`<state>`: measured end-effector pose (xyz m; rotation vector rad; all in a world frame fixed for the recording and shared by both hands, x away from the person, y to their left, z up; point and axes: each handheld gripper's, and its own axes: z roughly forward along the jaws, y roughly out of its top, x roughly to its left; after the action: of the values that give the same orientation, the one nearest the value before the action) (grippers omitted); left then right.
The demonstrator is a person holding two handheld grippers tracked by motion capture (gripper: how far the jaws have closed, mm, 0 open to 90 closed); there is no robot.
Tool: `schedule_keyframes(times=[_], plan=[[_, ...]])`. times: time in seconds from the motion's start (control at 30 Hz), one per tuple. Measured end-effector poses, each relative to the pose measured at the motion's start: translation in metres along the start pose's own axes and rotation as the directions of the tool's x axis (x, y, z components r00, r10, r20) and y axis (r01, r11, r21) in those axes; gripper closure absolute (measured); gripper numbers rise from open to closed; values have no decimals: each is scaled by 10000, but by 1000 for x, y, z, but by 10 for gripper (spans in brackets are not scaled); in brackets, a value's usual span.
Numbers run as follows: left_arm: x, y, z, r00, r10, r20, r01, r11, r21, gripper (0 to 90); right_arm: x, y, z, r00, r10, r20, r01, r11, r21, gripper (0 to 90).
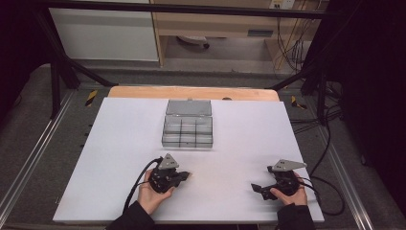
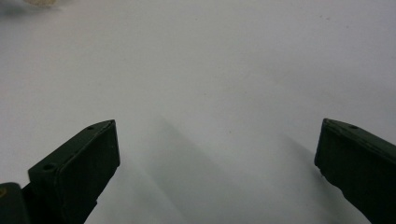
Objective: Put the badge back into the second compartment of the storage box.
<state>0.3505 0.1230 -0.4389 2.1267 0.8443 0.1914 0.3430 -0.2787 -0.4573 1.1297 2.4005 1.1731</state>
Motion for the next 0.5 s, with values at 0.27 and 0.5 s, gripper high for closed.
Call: schedule_keyframes(times=[0.27, 0.5], plan=[[0, 0, -5, 10000, 12, 18, -11, 9999, -148, 887, 0, 0, 0, 10000, -17, 8, 17, 10000, 6, 5], [2, 1, -10, 10000, 16, 33, -16, 9998, -188, 887, 0, 0, 0, 10000, 6, -10, -6, 10000, -1, 5]])
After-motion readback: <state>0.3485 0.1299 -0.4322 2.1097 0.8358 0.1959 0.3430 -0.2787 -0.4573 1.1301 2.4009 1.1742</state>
